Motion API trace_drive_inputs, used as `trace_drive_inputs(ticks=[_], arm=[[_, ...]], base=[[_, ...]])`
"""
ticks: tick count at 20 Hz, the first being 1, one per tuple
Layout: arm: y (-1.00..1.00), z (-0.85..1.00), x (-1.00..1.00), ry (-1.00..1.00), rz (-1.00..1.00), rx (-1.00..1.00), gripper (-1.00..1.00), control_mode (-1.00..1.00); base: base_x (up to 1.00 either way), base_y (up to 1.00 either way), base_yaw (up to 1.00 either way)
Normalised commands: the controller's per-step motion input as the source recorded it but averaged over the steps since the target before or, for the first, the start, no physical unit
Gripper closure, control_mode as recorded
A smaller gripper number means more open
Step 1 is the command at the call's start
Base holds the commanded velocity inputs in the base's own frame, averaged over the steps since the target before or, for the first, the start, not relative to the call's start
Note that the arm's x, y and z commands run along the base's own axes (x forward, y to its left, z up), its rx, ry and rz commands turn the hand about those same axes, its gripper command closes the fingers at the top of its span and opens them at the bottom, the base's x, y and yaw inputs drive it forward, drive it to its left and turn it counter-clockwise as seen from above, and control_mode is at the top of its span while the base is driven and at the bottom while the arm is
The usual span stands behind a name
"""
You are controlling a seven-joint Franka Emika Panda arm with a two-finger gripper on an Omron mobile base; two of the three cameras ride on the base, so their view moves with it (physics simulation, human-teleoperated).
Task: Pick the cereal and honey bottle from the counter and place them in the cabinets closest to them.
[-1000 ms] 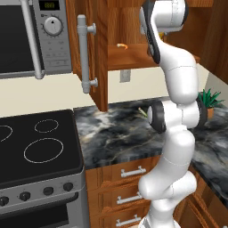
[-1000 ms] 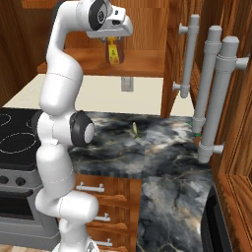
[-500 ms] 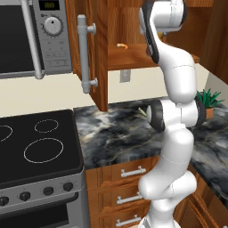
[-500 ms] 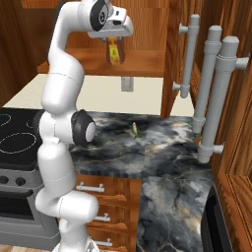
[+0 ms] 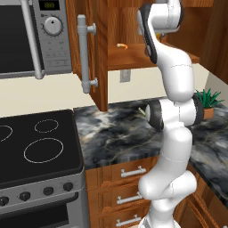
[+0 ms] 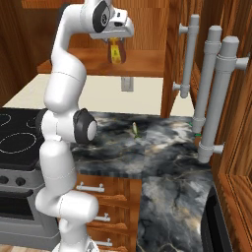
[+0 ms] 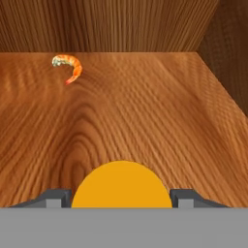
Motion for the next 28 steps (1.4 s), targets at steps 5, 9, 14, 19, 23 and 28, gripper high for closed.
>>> trace_drive_inputs(ticks=[5, 9, 14, 19, 23, 28], arm=[[0.0, 0.0, 0.32, 0.0, 0.0, 0.0, 1.0, -1.0], [0.0, 0.0, 0.35, 0.0, 0.0, 0.0, 1.0, -1.0], [0.0, 0.0, 0.27, 0.0, 0.0, 0.0, 1.0, -1.0], [0.0, -0.01, 0.19, 0.0, 0.0, 0.0, 1.0, -1.0], [0.0, -0.03, 0.16, 0.0, 0.0, 0.0, 1.0, -1.0], [0.0, -0.11, 0.19, 0.0, 0.0, 0.0, 1.0, -1.0]], base=[[0.0, 0.0, 0.0], [0.0, 0.0, 0.0], [0.0, 0.0, 0.0], [0.0, 0.0, 0.0], [0.0, 0.0, 0.0], [0.0, 0.0, 0.0]])
